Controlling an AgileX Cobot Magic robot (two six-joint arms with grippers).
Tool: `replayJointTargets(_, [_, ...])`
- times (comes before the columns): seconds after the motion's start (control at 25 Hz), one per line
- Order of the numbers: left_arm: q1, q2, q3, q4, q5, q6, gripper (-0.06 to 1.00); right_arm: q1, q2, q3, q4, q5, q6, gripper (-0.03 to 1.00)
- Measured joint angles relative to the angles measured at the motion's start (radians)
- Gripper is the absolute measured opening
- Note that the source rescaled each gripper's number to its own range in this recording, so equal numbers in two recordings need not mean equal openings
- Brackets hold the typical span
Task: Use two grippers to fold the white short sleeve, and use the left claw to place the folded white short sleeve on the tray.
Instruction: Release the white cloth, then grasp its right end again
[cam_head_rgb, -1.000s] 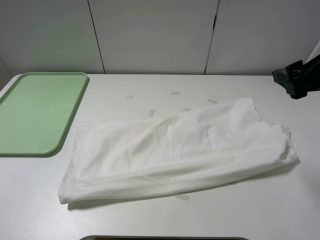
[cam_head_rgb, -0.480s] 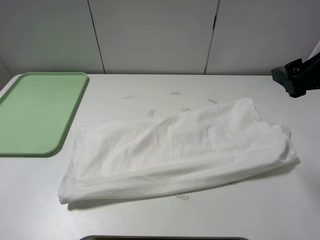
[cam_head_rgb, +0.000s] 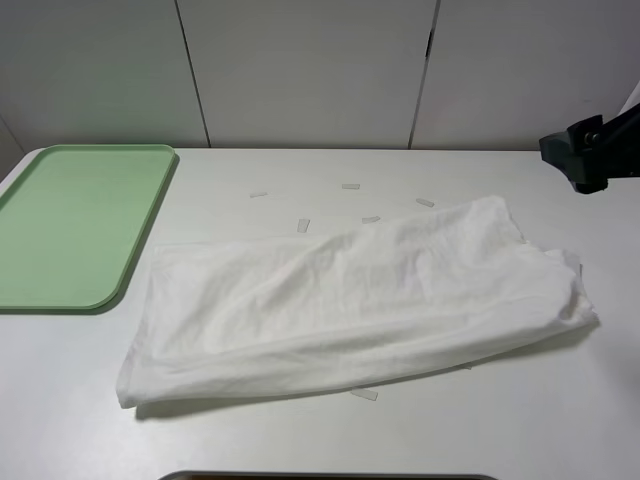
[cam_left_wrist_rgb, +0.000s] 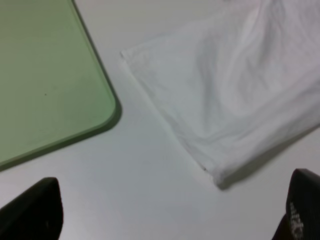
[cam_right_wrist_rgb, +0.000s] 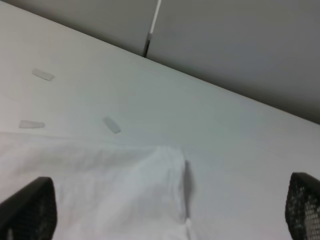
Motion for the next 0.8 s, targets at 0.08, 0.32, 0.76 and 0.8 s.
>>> replayJointTargets(0.08, [0.023, 0.000, 0.000, 0.001, -0.001, -0.001, 0.88, 0.000, 0.000, 0.000, 0.016, 0.000, 0.000, 1.00])
replayJointTargets(0.32, [0.216, 0.000, 0.000, 0.001, -0.001, -0.001, 0.88, 0.000, 0.000, 0.000, 0.104, 0.000, 0.001, 1.00])
replayJointTargets(0.76, [0.502, 0.000, 0.000, 0.001, -0.001, -0.001, 0.88, 0.000, 0.000, 0.000, 0.380, 0.016, 0.002, 1.00])
replayJointTargets(0.8, [0.502, 0.000, 0.000, 0.001, -0.001, -0.001, 0.88, 0.000, 0.000, 0.000, 0.397, 0.016, 0.003, 1.00])
